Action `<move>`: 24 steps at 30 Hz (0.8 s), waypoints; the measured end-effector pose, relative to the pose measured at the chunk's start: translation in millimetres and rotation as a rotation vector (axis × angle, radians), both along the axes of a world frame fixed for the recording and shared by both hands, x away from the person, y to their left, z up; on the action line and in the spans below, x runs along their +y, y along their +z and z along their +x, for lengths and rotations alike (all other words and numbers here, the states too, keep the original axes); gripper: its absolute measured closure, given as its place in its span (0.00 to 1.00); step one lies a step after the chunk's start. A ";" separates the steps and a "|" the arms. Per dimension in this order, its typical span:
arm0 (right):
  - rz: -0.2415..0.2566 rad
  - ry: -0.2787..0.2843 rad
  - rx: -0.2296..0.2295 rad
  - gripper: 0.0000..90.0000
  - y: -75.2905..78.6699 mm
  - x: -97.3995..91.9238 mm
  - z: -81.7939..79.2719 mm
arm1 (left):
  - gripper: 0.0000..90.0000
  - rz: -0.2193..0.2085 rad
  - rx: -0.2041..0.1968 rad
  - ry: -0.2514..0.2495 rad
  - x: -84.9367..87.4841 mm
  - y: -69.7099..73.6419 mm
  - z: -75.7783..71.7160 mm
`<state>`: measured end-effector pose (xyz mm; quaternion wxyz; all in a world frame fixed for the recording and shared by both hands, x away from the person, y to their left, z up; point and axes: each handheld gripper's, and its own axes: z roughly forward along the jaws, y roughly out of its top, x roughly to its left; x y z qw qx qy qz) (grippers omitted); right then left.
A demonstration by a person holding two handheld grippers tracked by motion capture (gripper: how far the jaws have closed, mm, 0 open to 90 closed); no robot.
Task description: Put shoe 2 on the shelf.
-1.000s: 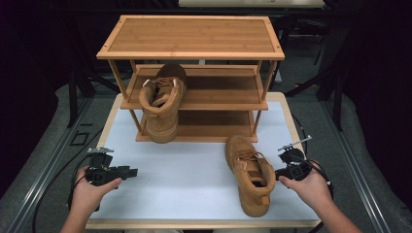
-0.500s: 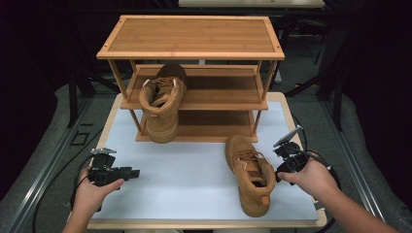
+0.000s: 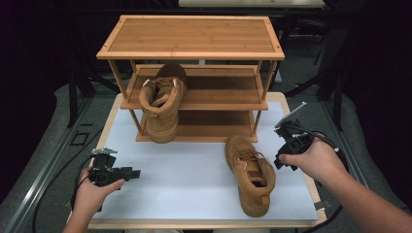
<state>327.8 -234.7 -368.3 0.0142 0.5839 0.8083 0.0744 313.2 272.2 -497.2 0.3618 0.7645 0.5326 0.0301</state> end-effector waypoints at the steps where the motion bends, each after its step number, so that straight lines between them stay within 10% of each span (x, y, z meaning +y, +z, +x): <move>1: 0.004 -0.001 0.000 0.72 3.9 2.4 0.2 | 0.60 -0.002 0.001 0.001 0.0 0.1 -0.1; 12: 0.032 0.035 0.062 0.78 -33.6 20.4 7.9 | 0.60 -0.005 0.003 0.008 1.1 -1.0 0.7; 24: -0.040 0.045 0.034 0.86 -33.4 14.3 17.6 | 0.60 -0.012 -0.005 0.016 2.9 0.3 0.3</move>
